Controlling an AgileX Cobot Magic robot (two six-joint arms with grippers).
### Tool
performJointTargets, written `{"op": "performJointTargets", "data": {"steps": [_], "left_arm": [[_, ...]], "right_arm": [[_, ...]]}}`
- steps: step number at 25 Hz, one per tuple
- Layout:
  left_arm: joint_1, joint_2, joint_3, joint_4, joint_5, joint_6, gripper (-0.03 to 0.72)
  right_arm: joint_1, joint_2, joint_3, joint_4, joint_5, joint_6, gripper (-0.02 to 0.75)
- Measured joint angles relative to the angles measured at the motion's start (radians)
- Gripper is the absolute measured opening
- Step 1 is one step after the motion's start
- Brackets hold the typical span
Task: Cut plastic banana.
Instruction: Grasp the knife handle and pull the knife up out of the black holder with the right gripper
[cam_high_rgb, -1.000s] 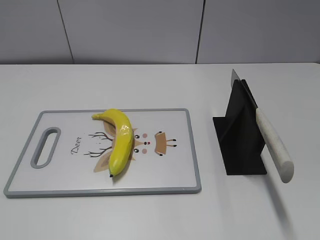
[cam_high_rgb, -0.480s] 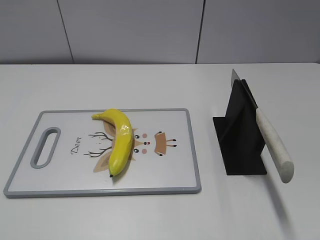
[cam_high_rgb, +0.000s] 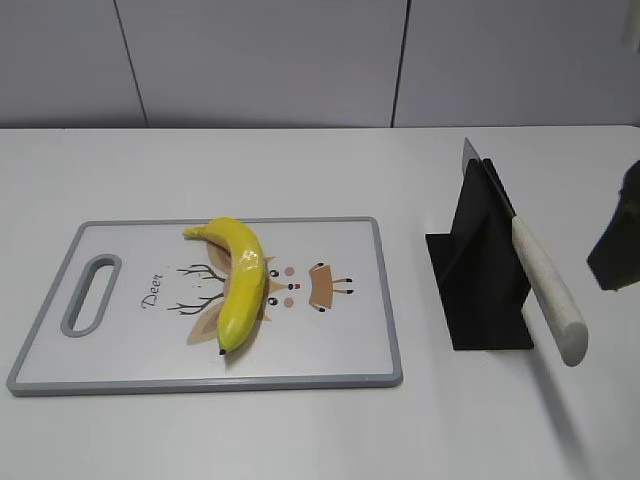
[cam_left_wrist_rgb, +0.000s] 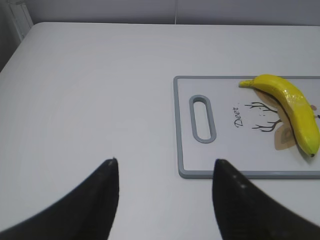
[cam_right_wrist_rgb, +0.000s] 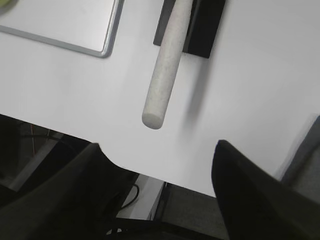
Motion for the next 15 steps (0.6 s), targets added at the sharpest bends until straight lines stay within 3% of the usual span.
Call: {"op": "performJointTargets", "data": {"steps": [15], "left_arm": [[0.000, 0.000, 0.000, 0.000, 0.000, 0.000, 0.560]], "right_arm": [[0.000, 0.368, -0.002, -0.049, -0.118, 0.108, 0.501]]}}
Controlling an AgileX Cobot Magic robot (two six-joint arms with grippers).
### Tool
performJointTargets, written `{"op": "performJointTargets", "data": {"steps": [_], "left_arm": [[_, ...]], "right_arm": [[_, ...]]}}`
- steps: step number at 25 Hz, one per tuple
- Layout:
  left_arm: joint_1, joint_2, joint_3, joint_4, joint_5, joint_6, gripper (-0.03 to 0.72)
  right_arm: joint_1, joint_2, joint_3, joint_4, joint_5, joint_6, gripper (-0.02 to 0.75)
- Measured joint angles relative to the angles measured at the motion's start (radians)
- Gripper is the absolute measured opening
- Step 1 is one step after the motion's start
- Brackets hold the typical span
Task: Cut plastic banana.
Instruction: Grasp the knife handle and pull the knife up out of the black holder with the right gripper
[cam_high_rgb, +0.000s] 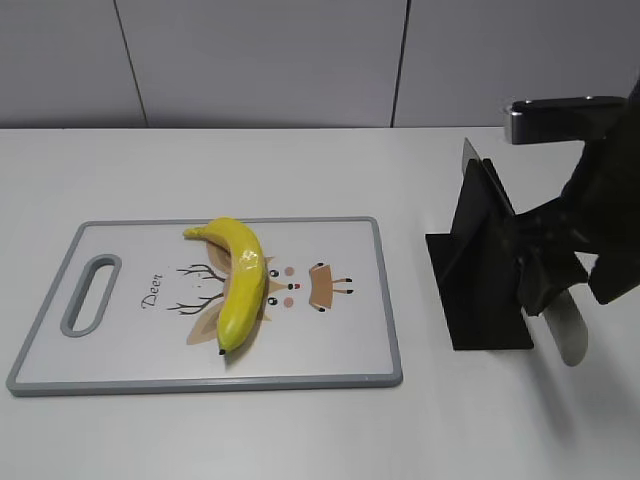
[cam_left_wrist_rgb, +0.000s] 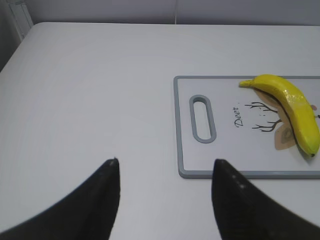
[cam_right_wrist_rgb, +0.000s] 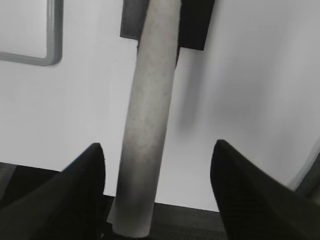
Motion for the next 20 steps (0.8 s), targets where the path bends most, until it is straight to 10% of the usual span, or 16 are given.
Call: {"op": "performJointTargets", "data": {"steps": [20], "left_arm": [[0.000, 0.000, 0.000, 0.000, 0.000, 0.000, 0.559]], "right_arm": [[0.001, 0.054, 0.006, 0.052, -0.038, 0.077, 0.349]]}}
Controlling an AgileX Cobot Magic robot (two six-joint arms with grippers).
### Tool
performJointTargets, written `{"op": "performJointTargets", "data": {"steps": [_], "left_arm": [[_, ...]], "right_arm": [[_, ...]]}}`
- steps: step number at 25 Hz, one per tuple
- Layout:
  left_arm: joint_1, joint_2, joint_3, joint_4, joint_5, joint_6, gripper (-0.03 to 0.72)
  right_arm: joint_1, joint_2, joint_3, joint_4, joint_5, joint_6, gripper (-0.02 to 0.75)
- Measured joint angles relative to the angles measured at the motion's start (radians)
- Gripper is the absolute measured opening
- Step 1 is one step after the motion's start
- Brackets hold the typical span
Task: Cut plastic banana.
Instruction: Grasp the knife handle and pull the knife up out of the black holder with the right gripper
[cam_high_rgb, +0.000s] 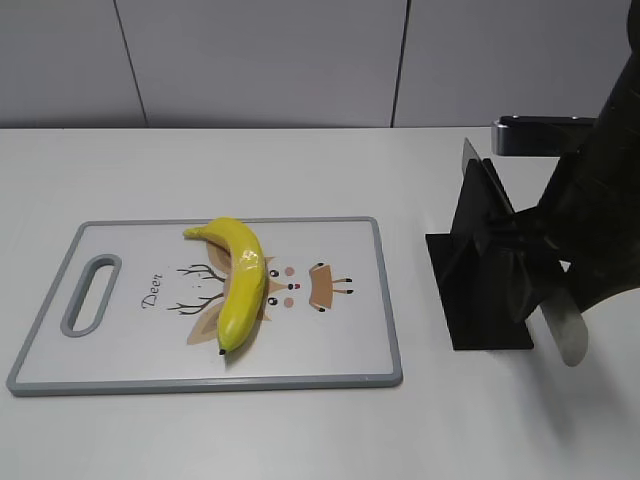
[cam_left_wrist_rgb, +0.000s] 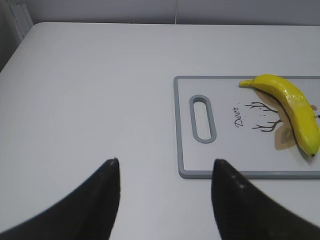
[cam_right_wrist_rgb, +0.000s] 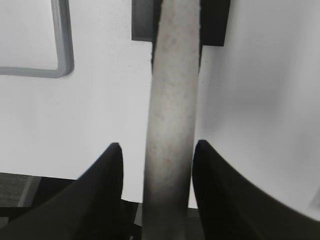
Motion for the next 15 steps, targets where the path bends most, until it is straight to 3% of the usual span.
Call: {"op": "performJointTargets", "data": {"steps": [7, 9, 12, 15], "left_arm": [[0.000, 0.000, 0.000, 0.000, 0.000, 0.000, 0.559], [0.000, 0.000, 0.000, 0.000, 0.000, 0.000, 0.559], [0.000, 0.000, 0.000, 0.000, 0.000, 0.000, 0.559], [0.000, 0.000, 0.000, 0.000, 0.000, 0.000, 0.559]], "right_arm": [[0.000, 0.000, 0.000, 0.000, 0.000, 0.018, 0.305], [0.000, 0.000, 0.000, 0.000, 0.000, 0.018, 0.275], [0.000, 0.000, 0.001, -0.006, 0.001, 0.029, 0.172], [0.000, 0.000, 0.001, -0.008, 0.001, 0.038, 0.173]]}}
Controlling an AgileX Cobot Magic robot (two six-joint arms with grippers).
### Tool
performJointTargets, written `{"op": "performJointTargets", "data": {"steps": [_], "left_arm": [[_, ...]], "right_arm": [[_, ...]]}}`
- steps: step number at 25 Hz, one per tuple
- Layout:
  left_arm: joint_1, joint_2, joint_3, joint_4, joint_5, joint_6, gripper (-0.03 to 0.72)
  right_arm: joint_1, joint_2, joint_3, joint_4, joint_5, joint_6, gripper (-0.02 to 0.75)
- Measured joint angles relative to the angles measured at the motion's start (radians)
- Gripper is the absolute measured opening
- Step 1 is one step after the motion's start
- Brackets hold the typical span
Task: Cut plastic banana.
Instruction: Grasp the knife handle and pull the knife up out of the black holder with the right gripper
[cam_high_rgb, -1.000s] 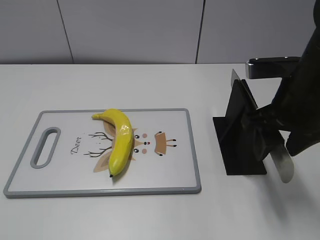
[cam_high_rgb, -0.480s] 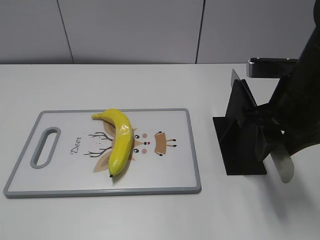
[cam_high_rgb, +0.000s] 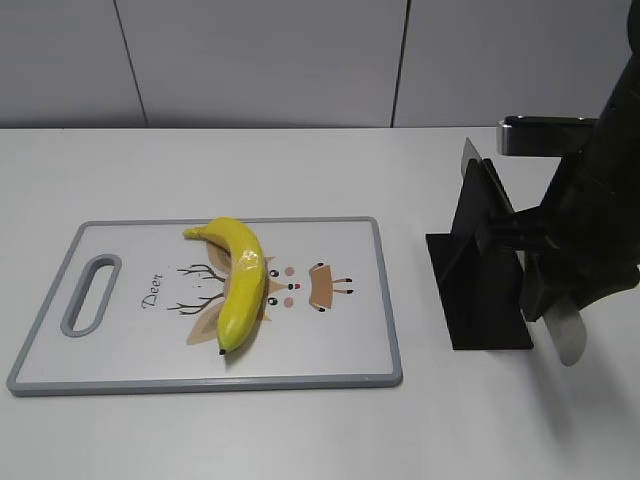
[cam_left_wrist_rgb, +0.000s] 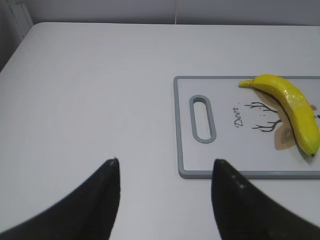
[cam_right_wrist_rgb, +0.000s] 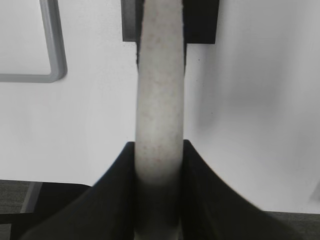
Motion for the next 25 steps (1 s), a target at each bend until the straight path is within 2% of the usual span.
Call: {"op": "performJointTargets", "data": {"steps": [25], "left_arm": [[0.000, 0.000, 0.000, 0.000, 0.000, 0.000, 0.559]], "right_arm": [[0.000, -0.025, 0.000, -0.008, -0.003, 0.032, 0.173]]}}
